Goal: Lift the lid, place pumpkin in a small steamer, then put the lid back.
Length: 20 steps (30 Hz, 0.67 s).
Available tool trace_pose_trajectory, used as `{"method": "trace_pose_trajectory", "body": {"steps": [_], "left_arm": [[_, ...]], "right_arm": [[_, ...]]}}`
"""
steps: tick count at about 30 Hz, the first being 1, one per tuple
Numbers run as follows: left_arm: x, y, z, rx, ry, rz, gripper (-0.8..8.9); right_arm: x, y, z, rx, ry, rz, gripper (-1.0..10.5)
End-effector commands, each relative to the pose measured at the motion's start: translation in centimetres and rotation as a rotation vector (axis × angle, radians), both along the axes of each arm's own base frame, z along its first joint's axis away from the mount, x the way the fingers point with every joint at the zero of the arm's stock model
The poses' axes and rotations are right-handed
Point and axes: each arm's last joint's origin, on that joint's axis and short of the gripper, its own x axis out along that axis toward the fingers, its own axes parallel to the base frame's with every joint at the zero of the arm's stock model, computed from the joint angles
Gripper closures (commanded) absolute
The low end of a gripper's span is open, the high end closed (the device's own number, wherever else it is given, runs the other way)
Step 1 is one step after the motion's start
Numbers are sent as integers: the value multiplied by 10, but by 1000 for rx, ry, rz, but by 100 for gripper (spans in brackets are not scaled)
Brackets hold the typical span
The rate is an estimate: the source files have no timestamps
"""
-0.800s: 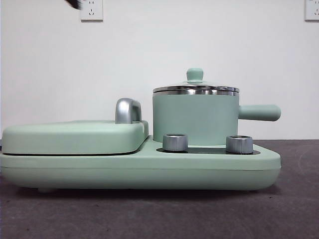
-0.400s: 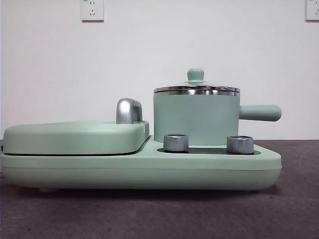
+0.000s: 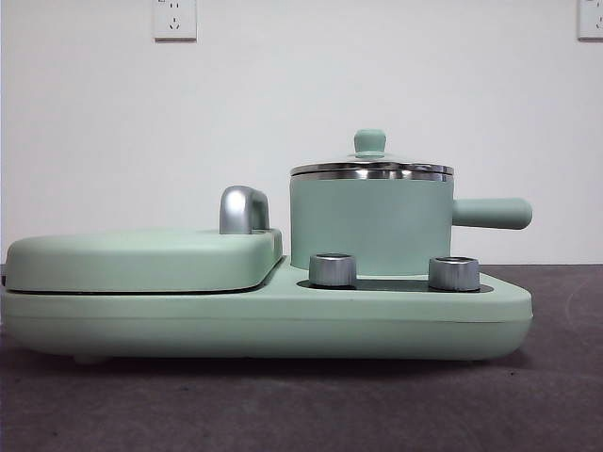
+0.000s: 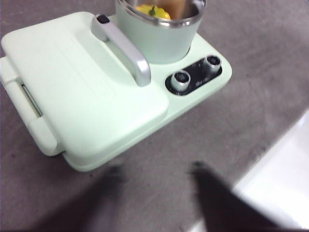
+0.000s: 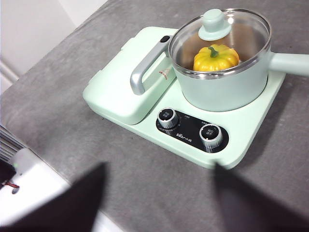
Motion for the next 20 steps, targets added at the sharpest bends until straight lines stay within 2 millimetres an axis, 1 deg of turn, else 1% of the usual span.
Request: {"method": "trace_pose_trajectory", "body": {"steps": [1, 16, 20], "left_arm": [[0, -1, 5, -42, -7, 17, 793], [2, -2, 8, -73, -35, 22, 792], [3, 3, -2, -98, -60, 80, 792]], "right_arm": [[1, 0, 3, -17, -37, 1, 928], [0, 0, 3, -18, -40, -2, 928], [0, 0, 3, -18, -40, -2, 928]]}}
